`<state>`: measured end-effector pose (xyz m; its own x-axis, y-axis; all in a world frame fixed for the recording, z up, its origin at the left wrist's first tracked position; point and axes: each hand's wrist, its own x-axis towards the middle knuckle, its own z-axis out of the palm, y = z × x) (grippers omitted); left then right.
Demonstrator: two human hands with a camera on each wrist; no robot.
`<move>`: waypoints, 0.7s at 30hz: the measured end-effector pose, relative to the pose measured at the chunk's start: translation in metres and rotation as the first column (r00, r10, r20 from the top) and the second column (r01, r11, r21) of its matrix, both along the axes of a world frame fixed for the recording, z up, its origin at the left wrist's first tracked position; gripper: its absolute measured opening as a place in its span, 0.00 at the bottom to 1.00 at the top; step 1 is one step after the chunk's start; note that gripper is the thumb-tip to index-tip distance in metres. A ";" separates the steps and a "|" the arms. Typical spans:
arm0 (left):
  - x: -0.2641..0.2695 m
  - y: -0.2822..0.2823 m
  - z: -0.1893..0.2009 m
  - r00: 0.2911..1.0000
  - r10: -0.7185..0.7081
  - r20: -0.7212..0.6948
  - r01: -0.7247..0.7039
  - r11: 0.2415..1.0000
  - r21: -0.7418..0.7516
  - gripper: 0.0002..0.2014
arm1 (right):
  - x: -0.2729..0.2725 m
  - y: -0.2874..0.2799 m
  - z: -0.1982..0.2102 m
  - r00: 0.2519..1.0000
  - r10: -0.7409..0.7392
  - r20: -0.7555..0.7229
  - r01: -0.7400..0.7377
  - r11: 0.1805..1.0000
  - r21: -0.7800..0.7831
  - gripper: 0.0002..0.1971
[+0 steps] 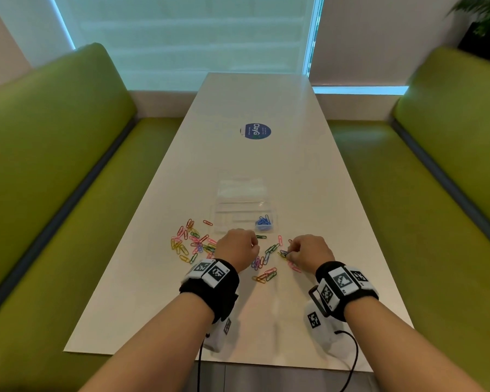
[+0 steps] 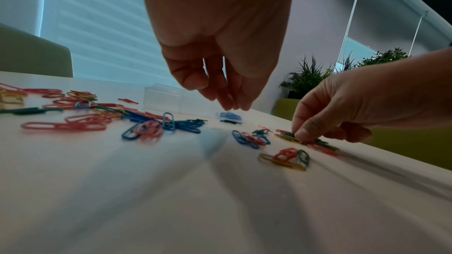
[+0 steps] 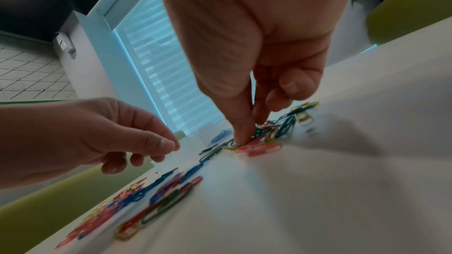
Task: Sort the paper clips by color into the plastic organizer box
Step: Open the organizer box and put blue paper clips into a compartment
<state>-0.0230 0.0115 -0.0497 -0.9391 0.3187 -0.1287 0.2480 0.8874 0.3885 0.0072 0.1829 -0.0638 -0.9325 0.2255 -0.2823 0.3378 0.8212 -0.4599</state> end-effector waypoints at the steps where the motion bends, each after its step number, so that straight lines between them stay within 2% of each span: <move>1: 0.001 0.001 -0.001 1.000 -0.009 0.008 0.009 1.000 0.002 0.12 | 0.001 0.000 0.000 1.000 -0.001 0.001 0.001 1.000 -0.002 0.05; 8: 0.007 0.012 -0.001 0.998 -0.060 0.032 0.059 0.998 0.009 0.12 | 0.005 0.004 -0.003 1.000 0.000 -0.003 0.000 0.999 -0.039 0.06; 17: 0.008 0.027 0.000 0.993 -0.111 0.027 0.107 0.989 0.104 0.14 | 0.006 0.005 0.004 0.998 0.008 -0.059 -0.014 0.995 -0.100 0.04; 21: 0.005 0.031 -0.004 0.992 -0.112 0.059 0.108 0.992 0.068 0.14 | 0.008 0.008 0.008 0.994 0.103 0.036 -0.101 0.994 -0.045 0.04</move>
<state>-0.0181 0.0429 -0.0541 -0.8886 0.4293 -0.1616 0.3165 0.8288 0.4615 0.0153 0.1907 -0.0560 -0.9384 0.1170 -0.3250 0.2713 0.8321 -0.4838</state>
